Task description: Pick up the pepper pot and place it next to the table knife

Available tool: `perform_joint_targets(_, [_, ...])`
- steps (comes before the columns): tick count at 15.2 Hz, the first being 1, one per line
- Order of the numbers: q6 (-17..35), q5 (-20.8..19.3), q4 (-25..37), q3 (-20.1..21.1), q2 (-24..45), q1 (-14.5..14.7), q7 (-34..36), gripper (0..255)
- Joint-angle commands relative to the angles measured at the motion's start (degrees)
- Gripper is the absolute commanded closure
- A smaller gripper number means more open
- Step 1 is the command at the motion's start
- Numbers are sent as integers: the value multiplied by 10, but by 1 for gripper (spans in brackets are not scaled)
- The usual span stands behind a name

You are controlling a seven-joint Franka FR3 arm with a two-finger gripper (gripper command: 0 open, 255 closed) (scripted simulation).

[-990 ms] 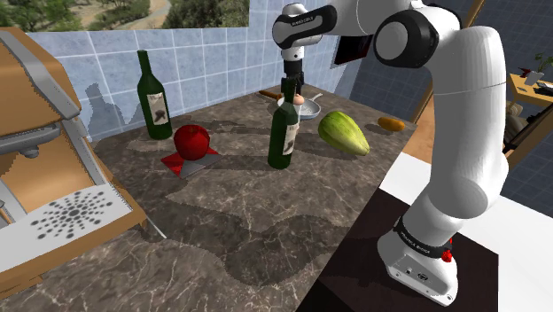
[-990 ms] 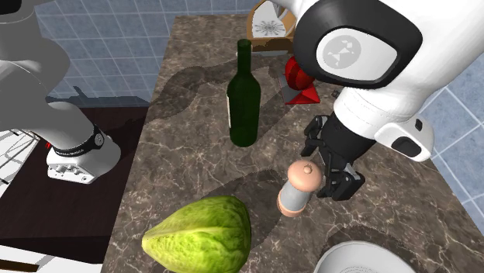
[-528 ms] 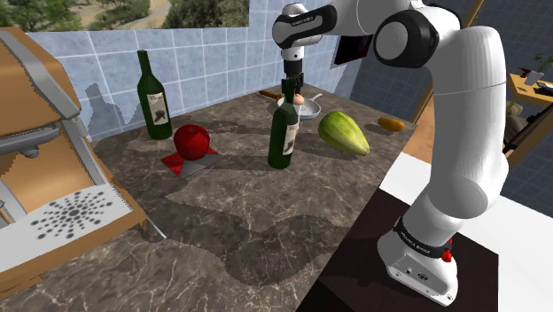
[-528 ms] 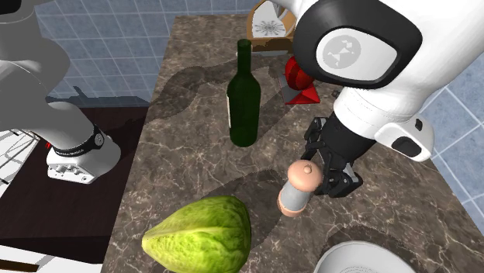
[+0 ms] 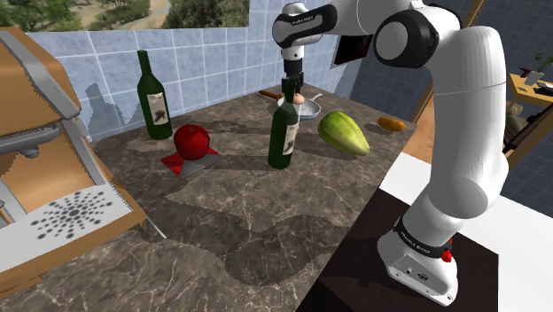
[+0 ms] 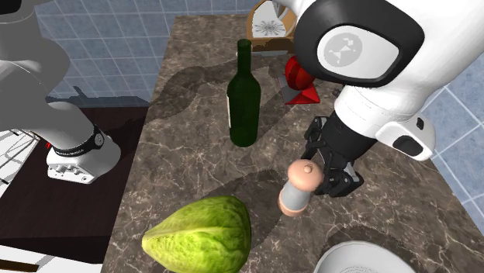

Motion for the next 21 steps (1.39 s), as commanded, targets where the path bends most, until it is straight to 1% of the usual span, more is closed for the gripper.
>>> perform_joint_targets(1, [-10,0,7,0,-3,0,-1,255])
perform_joint_targets(10, [-76,-1,68,-2,-8,-2,-4,255])
perform_joint_targets(17, [-133,0,131,-2,-3,-5,-8,255])
perform_joint_targets(18, [-134,0,131,-2,-3,-5,-8,255])
perform_joint_targets(21, [-107,-7,49,4,-57,25,25,255])
